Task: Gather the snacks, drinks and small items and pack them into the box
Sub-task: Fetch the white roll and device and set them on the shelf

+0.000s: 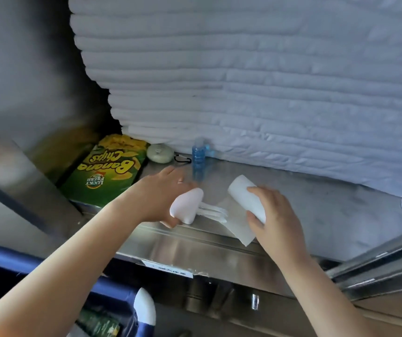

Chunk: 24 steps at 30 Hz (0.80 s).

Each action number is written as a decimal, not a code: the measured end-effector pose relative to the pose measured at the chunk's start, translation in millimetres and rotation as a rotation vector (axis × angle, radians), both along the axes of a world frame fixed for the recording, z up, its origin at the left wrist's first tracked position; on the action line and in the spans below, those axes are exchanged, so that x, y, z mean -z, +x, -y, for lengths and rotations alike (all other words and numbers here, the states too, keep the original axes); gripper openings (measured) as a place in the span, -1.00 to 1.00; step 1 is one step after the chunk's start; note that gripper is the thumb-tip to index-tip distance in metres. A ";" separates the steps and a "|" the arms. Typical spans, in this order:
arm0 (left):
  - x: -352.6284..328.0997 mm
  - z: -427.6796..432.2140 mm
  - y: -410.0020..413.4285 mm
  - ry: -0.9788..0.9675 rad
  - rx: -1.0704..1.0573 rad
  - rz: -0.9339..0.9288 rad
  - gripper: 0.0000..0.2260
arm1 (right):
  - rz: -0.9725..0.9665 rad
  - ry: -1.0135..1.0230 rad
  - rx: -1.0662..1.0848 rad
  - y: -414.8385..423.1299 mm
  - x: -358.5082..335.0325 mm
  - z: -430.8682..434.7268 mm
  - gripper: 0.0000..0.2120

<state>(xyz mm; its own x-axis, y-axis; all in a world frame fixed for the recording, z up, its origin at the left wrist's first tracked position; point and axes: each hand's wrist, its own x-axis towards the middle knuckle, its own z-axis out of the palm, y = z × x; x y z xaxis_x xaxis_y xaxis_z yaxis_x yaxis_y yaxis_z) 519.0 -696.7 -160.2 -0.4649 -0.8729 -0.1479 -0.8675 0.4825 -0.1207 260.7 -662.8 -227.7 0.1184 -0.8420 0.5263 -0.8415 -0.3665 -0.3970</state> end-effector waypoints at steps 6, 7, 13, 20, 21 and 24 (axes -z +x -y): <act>-3.0 -1.2 -5.2 0.103 -0.081 0.102 -0.36 | 0.023 -0.002 -0.055 -4.9 -0.6 1.6 -0.52; -3.1 -1.2 -5.7 0.112 -0.093 0.122 -0.34 | 0.016 0.001 -0.068 -5.8 -1.1 1.9 -0.52; -13.9 3.8 -5.3 0.241 -0.123 0.157 -0.37 | -0.016 0.136 -0.021 -7.2 -2.5 -6.9 -0.41; -27.6 15.2 -12.8 0.319 -0.064 0.099 -0.43 | -0.032 0.104 0.028 -8.8 -21.6 -7.8 -0.46; -29.1 16.8 -15.6 0.296 -0.058 0.024 -0.40 | -0.022 0.090 0.042 -9.5 -26.2 -6.2 -0.47; -35.4 17.4 -33.5 0.128 0.039 -0.250 -0.38 | -0.005 0.042 0.055 -8.5 -42.7 0.3 -0.48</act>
